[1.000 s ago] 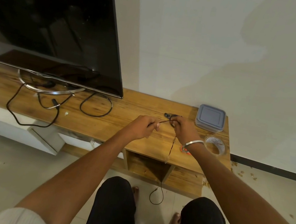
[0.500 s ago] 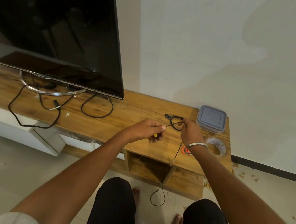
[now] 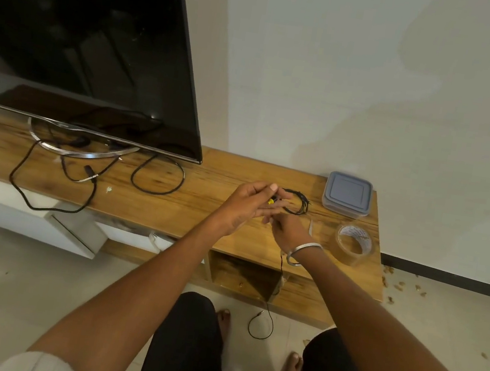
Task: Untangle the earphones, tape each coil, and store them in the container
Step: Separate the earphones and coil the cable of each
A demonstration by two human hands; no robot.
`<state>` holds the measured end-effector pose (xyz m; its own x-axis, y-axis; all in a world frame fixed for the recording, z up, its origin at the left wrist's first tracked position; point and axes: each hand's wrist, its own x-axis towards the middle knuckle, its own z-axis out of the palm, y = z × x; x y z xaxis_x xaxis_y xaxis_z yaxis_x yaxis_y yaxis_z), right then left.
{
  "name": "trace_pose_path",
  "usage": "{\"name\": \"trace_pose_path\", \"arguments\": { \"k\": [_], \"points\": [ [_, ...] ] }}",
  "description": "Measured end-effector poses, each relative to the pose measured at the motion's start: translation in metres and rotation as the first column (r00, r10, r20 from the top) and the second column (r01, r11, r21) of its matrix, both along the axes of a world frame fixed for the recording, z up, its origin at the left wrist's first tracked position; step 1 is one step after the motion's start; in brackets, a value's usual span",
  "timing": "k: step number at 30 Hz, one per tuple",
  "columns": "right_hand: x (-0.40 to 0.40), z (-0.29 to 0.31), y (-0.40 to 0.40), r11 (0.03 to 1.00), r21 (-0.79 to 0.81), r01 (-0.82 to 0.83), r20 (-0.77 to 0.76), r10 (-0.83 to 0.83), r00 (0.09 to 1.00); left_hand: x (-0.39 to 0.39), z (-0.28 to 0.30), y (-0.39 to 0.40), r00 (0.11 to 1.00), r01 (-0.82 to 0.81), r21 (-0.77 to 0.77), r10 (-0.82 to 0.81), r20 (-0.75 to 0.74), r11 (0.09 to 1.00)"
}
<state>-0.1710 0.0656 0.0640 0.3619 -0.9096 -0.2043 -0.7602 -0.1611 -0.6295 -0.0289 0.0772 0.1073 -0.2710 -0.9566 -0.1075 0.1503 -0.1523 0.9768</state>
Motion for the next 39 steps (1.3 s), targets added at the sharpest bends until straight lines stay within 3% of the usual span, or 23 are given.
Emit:
{"name": "trace_pose_path", "arguments": {
  "k": [7, 16, 24, 30, 34, 39],
  "points": [
    [0.006, 0.005, 0.006, 0.996, 0.075, -0.049, 0.054, 0.045, 0.997, 0.003, -0.009, -0.002, 0.995, -0.082, -0.053, 0.085, 0.047, 0.995],
    [0.011, 0.010, 0.010, 0.988, 0.125, -0.091, 0.066, 0.083, 0.994, 0.008, -0.017, -0.008, 0.935, -0.041, -0.222, 0.116, 0.336, 0.974],
    [0.005, 0.009, 0.006, 0.989, 0.057, -0.136, 0.023, 0.134, 0.991, 0.016, -0.026, -0.007, 0.783, 0.090, -0.305, 0.122, 0.610, 0.948],
    [-0.008, 0.016, 0.004, 0.993, 0.033, -0.116, -0.010, 0.117, 0.993, 0.025, -0.032, -0.004, 0.709, 0.119, -0.309, 0.137, 0.691, 0.944],
    [-0.011, 0.020, 0.001, 0.990, -0.081, -0.119, -0.055, 0.115, 0.992, 0.025, -0.033, -0.004, 0.675, 0.173, -0.283, 0.096, 0.731, 0.943],
    [-0.016, 0.023, -0.003, 0.992, -0.086, -0.087, -0.010, 0.087, 0.996, 0.027, -0.036, -0.004, 0.655, 0.187, -0.231, 0.054, 0.753, 0.955]
  ]
}}
